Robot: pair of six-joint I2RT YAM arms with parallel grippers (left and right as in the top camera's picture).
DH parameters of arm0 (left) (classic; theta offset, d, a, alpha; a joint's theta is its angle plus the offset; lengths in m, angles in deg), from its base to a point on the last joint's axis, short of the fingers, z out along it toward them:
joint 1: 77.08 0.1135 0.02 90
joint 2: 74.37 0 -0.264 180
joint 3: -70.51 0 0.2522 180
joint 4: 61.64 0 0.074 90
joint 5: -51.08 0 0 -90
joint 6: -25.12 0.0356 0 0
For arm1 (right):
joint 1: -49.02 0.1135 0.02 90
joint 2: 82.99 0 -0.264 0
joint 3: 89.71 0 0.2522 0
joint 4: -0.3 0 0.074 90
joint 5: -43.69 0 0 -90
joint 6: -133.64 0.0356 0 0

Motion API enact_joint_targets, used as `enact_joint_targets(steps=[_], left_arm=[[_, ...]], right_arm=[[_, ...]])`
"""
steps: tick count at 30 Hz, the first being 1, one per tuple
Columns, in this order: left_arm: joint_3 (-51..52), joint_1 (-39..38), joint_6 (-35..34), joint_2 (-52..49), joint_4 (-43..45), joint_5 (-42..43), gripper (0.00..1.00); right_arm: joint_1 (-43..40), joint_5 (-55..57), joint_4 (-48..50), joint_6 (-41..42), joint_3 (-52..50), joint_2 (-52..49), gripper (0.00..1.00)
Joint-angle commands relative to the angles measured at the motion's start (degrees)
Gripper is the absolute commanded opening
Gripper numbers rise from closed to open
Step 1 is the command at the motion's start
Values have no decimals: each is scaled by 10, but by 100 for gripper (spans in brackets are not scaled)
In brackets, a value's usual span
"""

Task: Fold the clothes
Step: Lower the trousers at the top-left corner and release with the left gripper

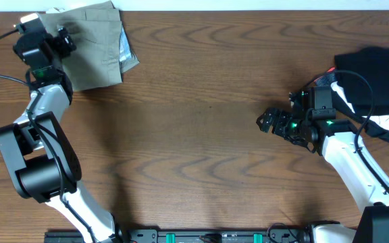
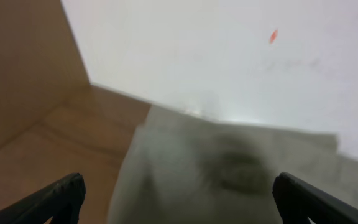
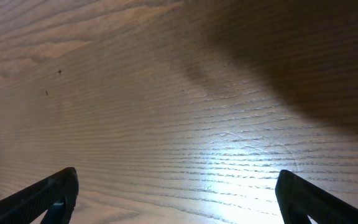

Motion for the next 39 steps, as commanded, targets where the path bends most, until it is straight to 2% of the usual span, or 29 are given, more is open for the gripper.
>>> enact_joint_targets(steps=[1, 10, 13, 15, 18, 26, 34, 39], left_arm=[[-15, 0, -11, 21, 18, -5, 98], [-24, 0, -9, 12, 28, -5, 98], [-68, 0, 8, -8, -43, -5, 98], [-130, 0, 19, -32, -136, -5, 98], [-198, 1, 19, -61, -194, -5, 98], [-216, 16, 19, -109, -184, -3, 98], [-216, 20, 19, -205, -118, -3, 98], [-216, 24, 19, -262, -136, -5, 98]], right_arm=[[2, 2, 2, 6, 2, 7, 99], [2, 2, 2, 6, 2, 7, 99], [2, 2, 2, 6, 2, 7, 99], [2, 2, 4, 7, 2, 7, 99], [2, 2, 4, 6, 2, 7, 99], [2, 2, 8, 7, 2, 7, 99], [2, 2, 13, 7, 2, 7, 99], [2, 2, 21, 7, 2, 7, 99]])
